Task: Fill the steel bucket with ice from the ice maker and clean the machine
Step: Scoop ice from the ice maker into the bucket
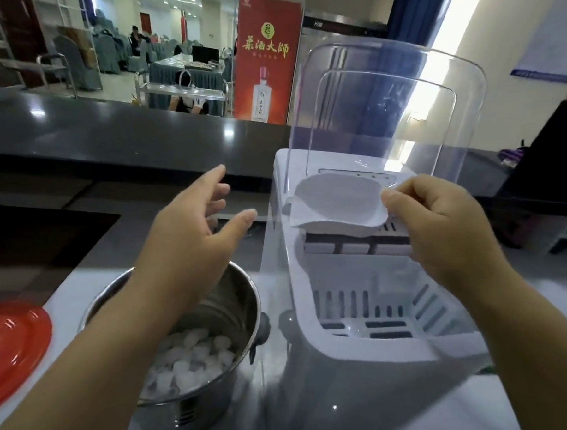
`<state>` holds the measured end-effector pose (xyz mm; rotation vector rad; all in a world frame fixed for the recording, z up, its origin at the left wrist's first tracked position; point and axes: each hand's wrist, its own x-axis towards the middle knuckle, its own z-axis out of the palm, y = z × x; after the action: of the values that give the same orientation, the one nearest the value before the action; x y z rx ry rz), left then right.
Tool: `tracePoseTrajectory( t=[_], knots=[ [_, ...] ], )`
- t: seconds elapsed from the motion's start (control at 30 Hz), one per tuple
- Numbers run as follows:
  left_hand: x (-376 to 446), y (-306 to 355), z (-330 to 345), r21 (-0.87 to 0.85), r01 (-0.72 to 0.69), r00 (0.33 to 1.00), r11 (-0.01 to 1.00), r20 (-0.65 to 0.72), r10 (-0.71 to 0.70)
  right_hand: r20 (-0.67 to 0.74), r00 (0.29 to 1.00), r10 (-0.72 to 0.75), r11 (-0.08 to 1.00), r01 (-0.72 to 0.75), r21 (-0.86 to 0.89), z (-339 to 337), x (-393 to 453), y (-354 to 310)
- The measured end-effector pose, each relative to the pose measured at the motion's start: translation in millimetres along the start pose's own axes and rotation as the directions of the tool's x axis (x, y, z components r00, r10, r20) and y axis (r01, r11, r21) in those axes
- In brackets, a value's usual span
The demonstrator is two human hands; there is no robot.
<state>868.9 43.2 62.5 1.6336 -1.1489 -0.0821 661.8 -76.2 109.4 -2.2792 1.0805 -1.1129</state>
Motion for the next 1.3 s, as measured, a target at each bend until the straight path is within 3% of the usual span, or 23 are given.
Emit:
tracePoseTrajectory(
  t=[0.17,0.47,0.63,1.03,1.2,1.3],
  knots=[
    [7,21,29,-0.080,-0.016,0.998,0.997,0.058,0.020,-0.009,0.992,-0.125,0.968,0.120,-0.220,-21,-3,15],
    [14,32,67,-0.086,-0.013,0.993,0.996,0.119,0.023,0.344,0.912,-0.224,0.844,0.359,-0.400,-36,3,40],
    [11,35,74,-0.052,0.021,0.996,0.998,0.087,-0.016,0.525,0.831,-0.181,0.790,0.441,-0.426,-36,16,45],
    [9,37,79,0.041,0.040,0.996,0.998,0.084,-0.043,0.682,0.688,-0.249,0.742,0.588,-0.322,-12,28,28],
    [9,37,79,0.059,0.027,0.995,0.998,0.096,-0.033,0.768,0.611,-0.193,0.692,0.640,-0.335,-12,30,24],
    [9,38,79,0.048,0.028,0.994,0.998,0.106,-0.033,0.780,0.607,-0.150,0.691,0.629,-0.357,-9,32,23]
  ],
)
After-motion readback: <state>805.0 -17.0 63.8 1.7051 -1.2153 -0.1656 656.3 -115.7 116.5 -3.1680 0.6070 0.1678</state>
